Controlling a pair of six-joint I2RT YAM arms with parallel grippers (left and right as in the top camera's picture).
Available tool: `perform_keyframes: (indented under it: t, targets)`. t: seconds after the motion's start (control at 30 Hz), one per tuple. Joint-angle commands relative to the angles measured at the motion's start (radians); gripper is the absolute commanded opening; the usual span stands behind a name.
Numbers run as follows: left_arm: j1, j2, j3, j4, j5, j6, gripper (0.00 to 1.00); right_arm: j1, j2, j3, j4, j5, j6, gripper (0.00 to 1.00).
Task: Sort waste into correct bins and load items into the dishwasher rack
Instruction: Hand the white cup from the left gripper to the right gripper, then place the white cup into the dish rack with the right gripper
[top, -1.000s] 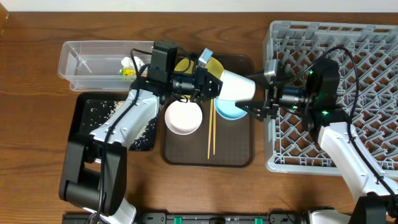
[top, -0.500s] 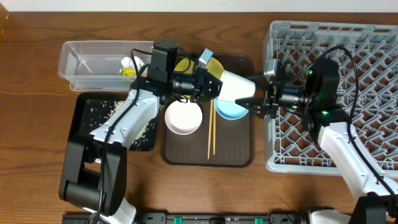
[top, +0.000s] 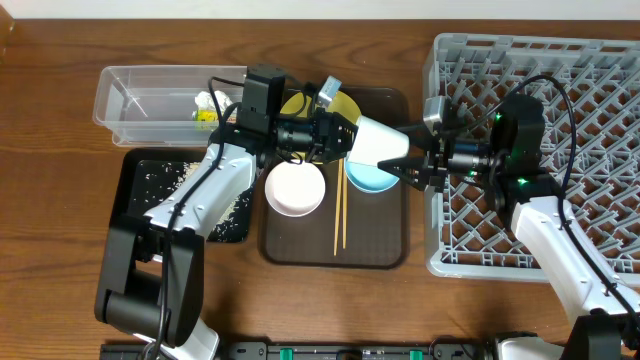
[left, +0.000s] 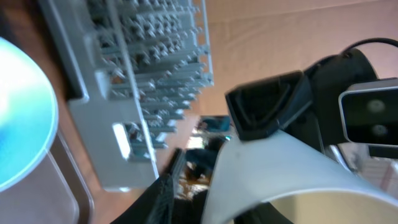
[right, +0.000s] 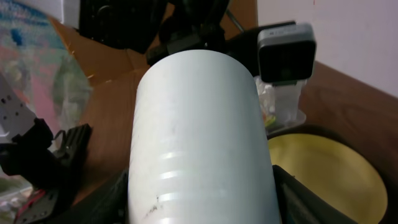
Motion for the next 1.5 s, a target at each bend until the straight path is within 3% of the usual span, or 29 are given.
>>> perform_keyframes:
  t: [0.0, 0.13, 0.2, 0.37, 0.53, 0.73, 0.8, 1.23, 1.47]
  targets:
    - [0.001, -0.001, 0.004, -0.042, -0.131, 0.149, 0.38, 0.010, 0.000, 0.014, -0.036, 0.039, -0.003, 0.50]
    - [0.008, -0.001, 0.004, -0.229, -0.439, 0.296, 0.39, 0.005, 0.000, 0.014, -0.105, 0.167, -0.002, 0.39]
    - [0.019, -0.002, 0.004, -0.298, -0.542, 0.351, 0.39, 0.003, 0.000, 0.014, -0.126, 0.214, 0.002, 0.38]
    - [0.077, -0.035, 0.004, -0.374, -0.586, 0.424, 0.39, -0.025, -0.005, 0.014, -0.160, 0.309, 0.072, 0.27]
    - [0.129, -0.122, 0.004, -0.433, -0.658, 0.454, 0.39, -0.071, -0.048, 0.017, -0.198, 0.357, 0.117, 0.25]
    - [0.134, -0.237, 0.004, -0.555, -0.862, 0.502, 0.39, -0.133, -0.161, 0.022, -0.314, 0.497, 0.140, 0.03]
    - [0.134, -0.252, 0.004, -0.591, -0.929, 0.502, 0.39, -0.151, -0.200, 0.032, -0.379, 0.558, 0.140, 0.01]
    - [0.135, -0.254, 0.004, -0.634, -0.948, 0.502, 0.39, -0.238, -0.279, 0.242, -0.932, 1.137, 0.171, 0.01]
    - [0.134, -0.254, 0.004, -0.634, -0.948, 0.502, 0.39, -0.308, -0.266, 0.309, -1.061, 1.179, 0.213, 0.01]
